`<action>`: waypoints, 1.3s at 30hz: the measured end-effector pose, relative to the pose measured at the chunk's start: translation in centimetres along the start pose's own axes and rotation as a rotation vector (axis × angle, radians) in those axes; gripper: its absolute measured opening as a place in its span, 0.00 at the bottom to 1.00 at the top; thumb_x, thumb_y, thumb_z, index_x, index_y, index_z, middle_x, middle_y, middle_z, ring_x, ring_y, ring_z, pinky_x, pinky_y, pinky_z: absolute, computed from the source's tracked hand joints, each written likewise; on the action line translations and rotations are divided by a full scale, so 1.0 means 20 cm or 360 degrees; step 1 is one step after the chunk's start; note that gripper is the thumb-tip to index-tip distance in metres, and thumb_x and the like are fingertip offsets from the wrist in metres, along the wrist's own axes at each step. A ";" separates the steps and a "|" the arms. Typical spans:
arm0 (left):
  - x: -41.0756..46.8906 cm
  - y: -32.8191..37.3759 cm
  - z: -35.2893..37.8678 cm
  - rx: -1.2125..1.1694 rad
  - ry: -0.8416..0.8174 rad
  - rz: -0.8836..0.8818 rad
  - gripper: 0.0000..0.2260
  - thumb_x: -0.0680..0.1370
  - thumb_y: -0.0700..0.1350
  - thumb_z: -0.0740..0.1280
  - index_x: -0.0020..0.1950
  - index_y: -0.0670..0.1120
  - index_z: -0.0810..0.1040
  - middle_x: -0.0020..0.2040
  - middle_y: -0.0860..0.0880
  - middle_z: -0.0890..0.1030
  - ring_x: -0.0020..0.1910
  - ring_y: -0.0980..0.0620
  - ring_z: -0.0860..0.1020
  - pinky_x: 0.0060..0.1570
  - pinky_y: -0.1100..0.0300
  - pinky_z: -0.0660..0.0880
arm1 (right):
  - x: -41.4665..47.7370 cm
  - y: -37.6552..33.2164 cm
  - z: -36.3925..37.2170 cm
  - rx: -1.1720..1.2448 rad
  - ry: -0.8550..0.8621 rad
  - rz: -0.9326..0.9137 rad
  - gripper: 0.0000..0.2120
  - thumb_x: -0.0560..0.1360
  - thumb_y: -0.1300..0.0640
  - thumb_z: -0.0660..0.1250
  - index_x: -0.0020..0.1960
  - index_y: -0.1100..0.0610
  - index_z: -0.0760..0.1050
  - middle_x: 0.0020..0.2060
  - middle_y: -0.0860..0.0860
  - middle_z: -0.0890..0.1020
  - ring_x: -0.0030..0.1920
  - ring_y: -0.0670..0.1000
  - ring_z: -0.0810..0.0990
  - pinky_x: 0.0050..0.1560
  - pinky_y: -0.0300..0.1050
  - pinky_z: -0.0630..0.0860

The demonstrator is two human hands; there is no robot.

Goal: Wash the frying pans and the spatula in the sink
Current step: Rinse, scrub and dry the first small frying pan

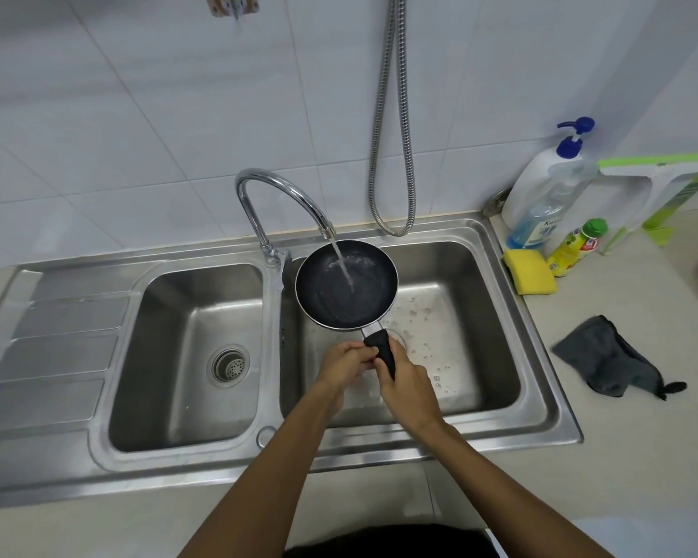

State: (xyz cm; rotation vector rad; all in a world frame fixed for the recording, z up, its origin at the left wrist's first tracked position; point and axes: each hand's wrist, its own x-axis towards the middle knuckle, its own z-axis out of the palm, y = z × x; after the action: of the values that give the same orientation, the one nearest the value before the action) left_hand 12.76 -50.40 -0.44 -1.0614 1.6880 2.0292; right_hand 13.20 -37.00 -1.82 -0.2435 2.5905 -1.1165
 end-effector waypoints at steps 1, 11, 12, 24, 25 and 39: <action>-0.01 -0.01 0.00 0.0001 -0.0011 0.0005 0.06 0.76 0.41 0.73 0.51 0.46 0.79 0.42 0.49 0.85 0.40 0.54 0.84 0.44 0.59 0.73 | -0.02 0.01 0.00 -0.0017 0.0002 -0.0012 0.24 0.83 0.46 0.58 0.77 0.43 0.56 0.51 0.56 0.85 0.46 0.59 0.84 0.47 0.60 0.82; -0.10 0.01 0.13 0.0070 -0.0110 0.0087 0.03 0.78 0.40 0.69 0.47 0.47 0.78 0.39 0.51 0.83 0.39 0.55 0.83 0.41 0.61 0.71 | -0.07 0.06 -0.07 -0.0002 0.0178 -0.0050 0.24 0.83 0.50 0.61 0.77 0.45 0.58 0.51 0.54 0.86 0.47 0.58 0.85 0.49 0.60 0.82; -0.11 0.03 0.12 0.0062 -0.0094 0.0114 0.03 0.78 0.40 0.69 0.46 0.48 0.78 0.38 0.51 0.83 0.37 0.56 0.82 0.41 0.62 0.71 | -0.05 0.05 -0.07 0.0009 0.0183 -0.0057 0.24 0.83 0.50 0.61 0.77 0.45 0.59 0.51 0.54 0.85 0.46 0.58 0.85 0.48 0.60 0.82; -0.13 -0.06 -0.04 0.0086 0.0025 0.0078 0.03 0.77 0.36 0.70 0.48 0.42 0.78 0.39 0.46 0.83 0.36 0.55 0.82 0.29 0.71 0.73 | -0.14 0.03 0.07 0.0030 0.0031 -0.0033 0.26 0.83 0.47 0.60 0.78 0.41 0.56 0.49 0.54 0.85 0.46 0.56 0.84 0.49 0.57 0.82; -0.13 -0.08 -0.01 0.0096 0.0012 0.0058 0.03 0.77 0.36 0.70 0.48 0.42 0.78 0.39 0.47 0.83 0.35 0.55 0.82 0.29 0.71 0.73 | -0.16 0.05 0.06 0.0039 0.0031 -0.0019 0.26 0.83 0.47 0.59 0.78 0.42 0.56 0.48 0.53 0.85 0.45 0.55 0.84 0.48 0.57 0.82; -0.06 0.00 0.03 0.0247 -0.0030 0.0108 0.04 0.78 0.35 0.69 0.46 0.43 0.77 0.37 0.48 0.81 0.30 0.58 0.80 0.27 0.72 0.72 | -0.07 0.04 0.03 0.0094 0.0081 0.0065 0.23 0.82 0.47 0.61 0.75 0.41 0.60 0.50 0.54 0.86 0.48 0.59 0.85 0.50 0.59 0.82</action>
State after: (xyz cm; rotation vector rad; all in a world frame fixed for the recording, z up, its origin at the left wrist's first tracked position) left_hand 13.28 -49.57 0.37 -0.9433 1.8611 1.9050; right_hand 14.66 -36.51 -2.49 -0.1502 2.5896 -1.1974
